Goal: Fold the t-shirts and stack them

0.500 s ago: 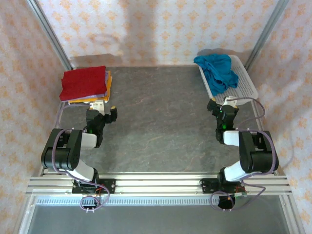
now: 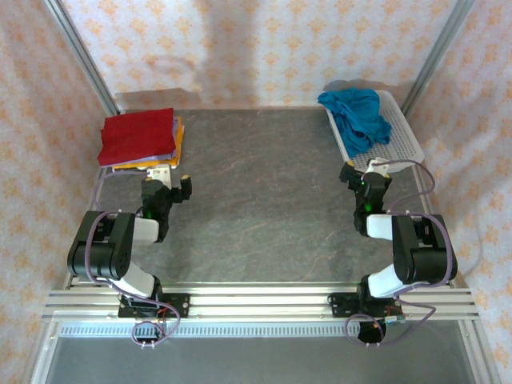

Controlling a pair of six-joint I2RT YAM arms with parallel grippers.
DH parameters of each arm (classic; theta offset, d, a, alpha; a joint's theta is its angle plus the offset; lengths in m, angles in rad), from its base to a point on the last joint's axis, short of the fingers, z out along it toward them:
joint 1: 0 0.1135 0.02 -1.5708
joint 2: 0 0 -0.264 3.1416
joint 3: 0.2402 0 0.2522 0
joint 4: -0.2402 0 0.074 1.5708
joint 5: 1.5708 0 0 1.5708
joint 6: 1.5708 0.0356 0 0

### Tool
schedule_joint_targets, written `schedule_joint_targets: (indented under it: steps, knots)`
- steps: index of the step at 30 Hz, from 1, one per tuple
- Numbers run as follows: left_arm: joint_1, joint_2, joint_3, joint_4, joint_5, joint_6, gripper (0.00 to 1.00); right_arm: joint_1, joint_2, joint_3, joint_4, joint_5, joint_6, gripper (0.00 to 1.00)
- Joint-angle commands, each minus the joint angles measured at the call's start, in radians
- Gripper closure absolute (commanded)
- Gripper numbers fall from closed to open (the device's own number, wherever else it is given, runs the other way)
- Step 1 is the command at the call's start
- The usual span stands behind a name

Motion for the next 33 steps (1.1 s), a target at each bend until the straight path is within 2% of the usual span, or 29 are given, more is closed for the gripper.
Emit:
schedule_joint_targets:
  steps: [1,33]
  knots:
    - [0.003,-0.014,0.027,-0.017,-0.063,-0.015,0.00,0.008,0.024,-0.007,-0.084,0.011,-0.022,0.01]
    - [-0.015,-0.024,0.024,-0.013,-0.091,0.001,0.00,0.008,-0.007,-0.015,-0.096,-0.010,-0.030,0.01]
